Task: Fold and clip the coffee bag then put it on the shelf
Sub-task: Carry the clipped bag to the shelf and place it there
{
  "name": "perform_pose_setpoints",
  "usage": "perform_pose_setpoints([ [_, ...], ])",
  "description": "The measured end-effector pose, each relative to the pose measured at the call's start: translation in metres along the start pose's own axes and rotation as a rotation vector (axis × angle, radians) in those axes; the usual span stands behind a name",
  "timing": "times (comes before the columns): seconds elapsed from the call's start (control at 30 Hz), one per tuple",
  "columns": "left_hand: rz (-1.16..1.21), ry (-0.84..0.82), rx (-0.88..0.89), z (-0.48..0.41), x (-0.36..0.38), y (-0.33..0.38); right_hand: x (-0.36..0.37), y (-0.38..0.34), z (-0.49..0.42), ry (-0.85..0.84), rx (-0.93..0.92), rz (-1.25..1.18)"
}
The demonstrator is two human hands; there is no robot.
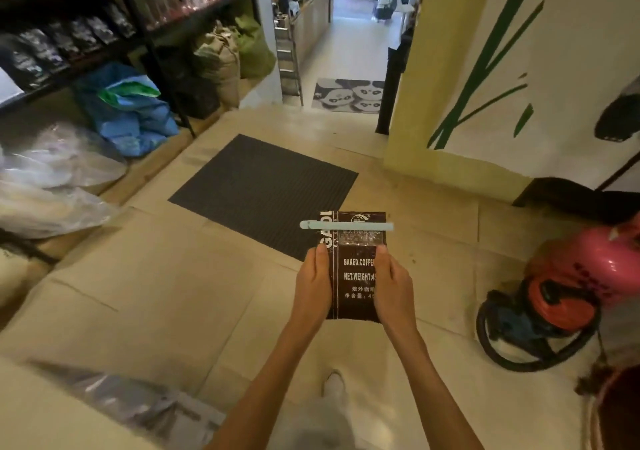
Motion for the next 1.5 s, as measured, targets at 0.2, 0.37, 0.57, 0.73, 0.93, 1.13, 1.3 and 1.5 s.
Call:
perform_pose_setpoints([
  [0.2,0.036,0.068,-0.015,-0.111,-0.016,0.044,0.054,-0.046,-0.115,-0.091,-0.063,-0.015],
  [0.37,0.079,0.215,-0.045,-0.189,-0.054,0.063,0.119,-0.071,-0.195,-0.245,-0.078,0.001],
  [0.57,0.126,0.393,-0.068,-0.283,-0.106,0.078,0.217,-0.098,-0.291,-0.455,-0.113,-0.01],
  [0.73,0.146,0.572,-0.075,-0.346,-0.151,0.102,0.302,-0.128,-0.357,-0.644,-0.138,0.017],
  [0.93,0.185,0.767,-0.099,-0.388,-0.22,0.11,0.399,-0.157,-0.389,-0.866,-0.143,0.05],
  [1.13,0.266,0.982,-0.152,-0.396,-0.313,0.09,0.516,-0.175,-0.373,-1.095,-0.183,0.082],
  [1.3,0.341,1.152,-0.146,-0.395,-0.423,0.074,0.629,-0.206,-0.332,-1.239,-0.228,0.065],
  [1.5,0.401,1.314,-0.124,-0.378,-0.547,0.071,0.756,-0.244,-0.275,-1.369,-0.29,0.099],
])
Point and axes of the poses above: each hand's wrist, its own z-axis away from the middle knuckle, its own x-axis out of the palm, y = z × x, the point moved 7 cm from there along -z, towards the middle knuckle, and after that the axes turned 5 degrees about -x, right-handed, at the moved point
